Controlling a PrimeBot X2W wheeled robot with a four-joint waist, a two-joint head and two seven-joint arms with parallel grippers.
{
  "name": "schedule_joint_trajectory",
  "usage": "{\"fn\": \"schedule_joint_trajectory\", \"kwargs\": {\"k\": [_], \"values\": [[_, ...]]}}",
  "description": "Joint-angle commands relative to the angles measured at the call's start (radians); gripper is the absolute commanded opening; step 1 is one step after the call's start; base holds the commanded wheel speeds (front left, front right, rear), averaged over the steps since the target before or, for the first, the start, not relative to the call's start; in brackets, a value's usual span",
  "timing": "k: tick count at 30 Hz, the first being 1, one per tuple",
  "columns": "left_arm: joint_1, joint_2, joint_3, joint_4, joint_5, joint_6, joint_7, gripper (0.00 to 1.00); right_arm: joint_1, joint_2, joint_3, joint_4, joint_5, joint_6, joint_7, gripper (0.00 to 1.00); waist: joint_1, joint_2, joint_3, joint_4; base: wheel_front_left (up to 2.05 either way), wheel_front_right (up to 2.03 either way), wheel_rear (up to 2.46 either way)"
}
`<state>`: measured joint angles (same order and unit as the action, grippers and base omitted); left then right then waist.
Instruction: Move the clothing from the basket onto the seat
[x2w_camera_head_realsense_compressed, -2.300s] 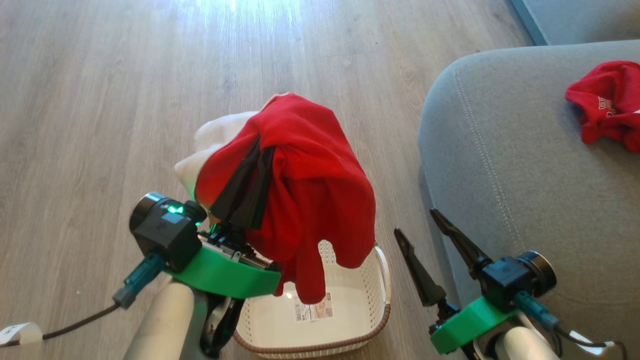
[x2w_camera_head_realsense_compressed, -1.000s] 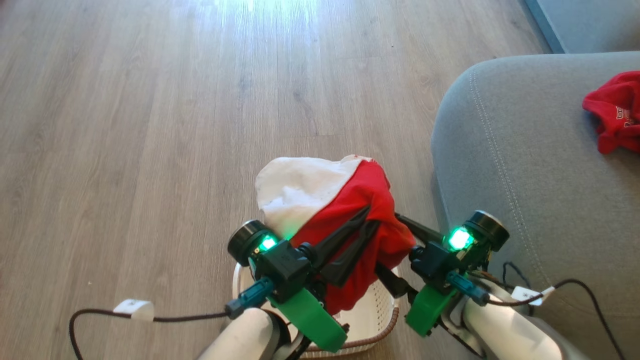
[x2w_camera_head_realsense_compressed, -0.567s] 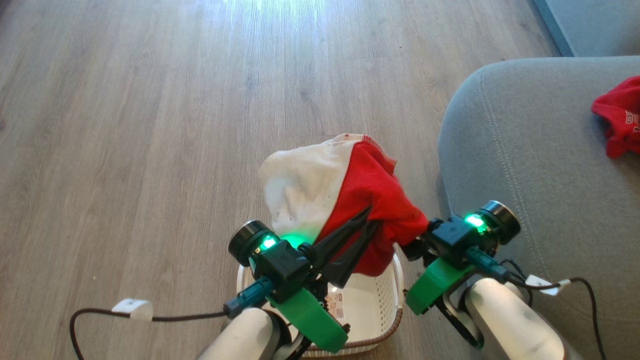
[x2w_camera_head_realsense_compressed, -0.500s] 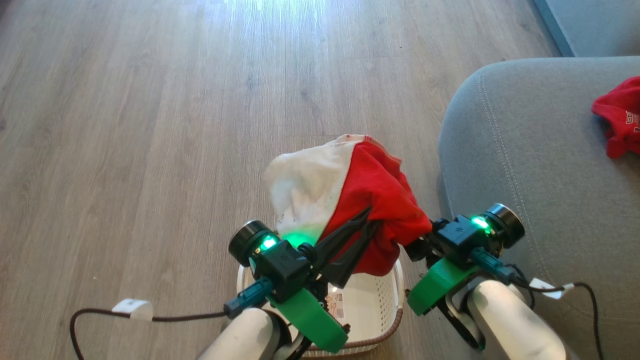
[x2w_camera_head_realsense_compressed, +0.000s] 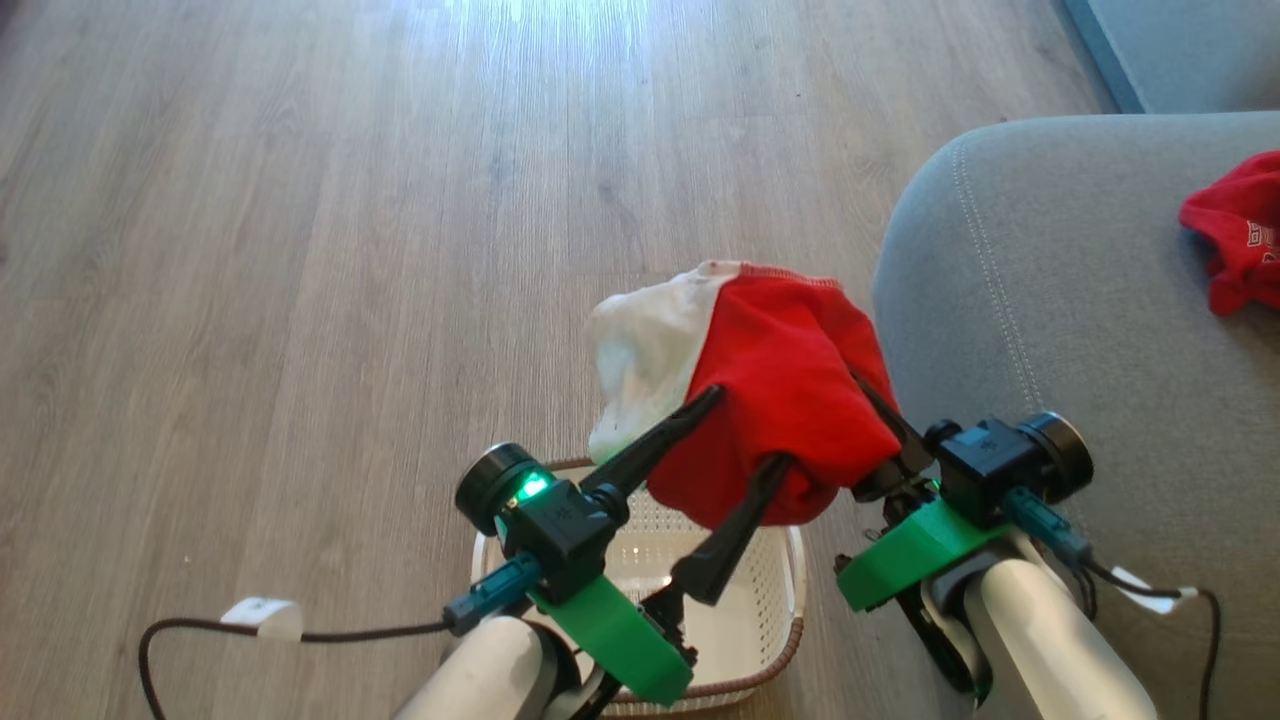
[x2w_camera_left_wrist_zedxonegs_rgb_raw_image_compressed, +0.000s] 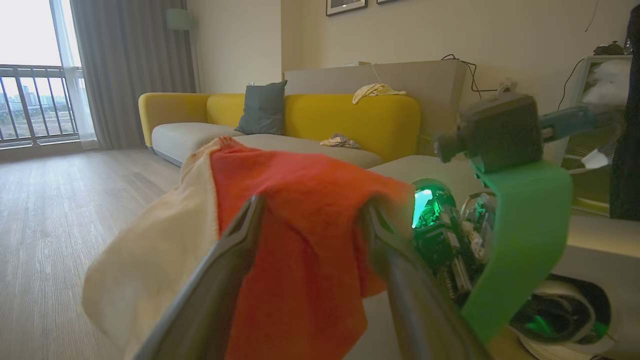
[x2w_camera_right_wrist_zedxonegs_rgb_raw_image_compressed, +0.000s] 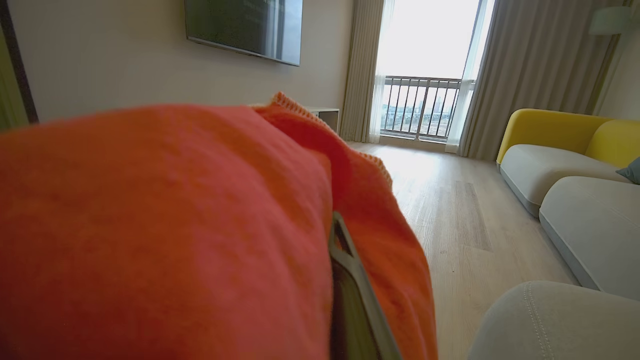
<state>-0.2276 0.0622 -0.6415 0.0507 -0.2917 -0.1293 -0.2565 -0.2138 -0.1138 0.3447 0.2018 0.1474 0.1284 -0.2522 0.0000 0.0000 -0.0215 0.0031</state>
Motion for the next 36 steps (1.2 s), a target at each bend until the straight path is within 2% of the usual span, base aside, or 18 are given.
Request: {"fn": "schedule_joint_trajectory", "kwargs": {"k": [1,7,17,27,36], "values": [[-0.033,-0.004,0.043,-0.032,-0.007,-0.001,-0.005,1.0,-0.012,0.016,0.006,-0.041,-0.008,0.002,-0.01,0.0,0.0,0.0,-0.002,-0.001,0.0,0.0,0.0],[-0.022,-0.006,0.06,-0.02,0.003,-0.001,-0.005,1.0,-0.002,0.011,-0.025,-0.059,-0.03,0.002,-0.01,0.0,0.0,0.0,-0.01,-0.007,0.0,0.0,0.0],[0.016,0.02,0.054,0.009,0.002,-0.001,-0.005,1.0,0.033,0.011,-0.138,-0.09,-0.057,0.002,-0.01,0.0,0.0,0.0,-0.016,-0.015,0.0,0.0,0.0],[0.052,0.04,0.045,0.033,-0.007,-0.001,-0.005,1.0,0.111,0.003,-0.277,-0.102,-0.043,0.002,-0.01,0.0,0.0,0.0,-0.007,-0.013,0.0,0.0,0.0],[0.079,0.049,0.008,0.088,0.007,-0.001,-0.005,1.0,0.163,0.02,-0.357,-0.085,-0.022,0.002,-0.01,0.0,0.0,0.0,-0.007,-0.014,0.0,0.0,0.0]]}}
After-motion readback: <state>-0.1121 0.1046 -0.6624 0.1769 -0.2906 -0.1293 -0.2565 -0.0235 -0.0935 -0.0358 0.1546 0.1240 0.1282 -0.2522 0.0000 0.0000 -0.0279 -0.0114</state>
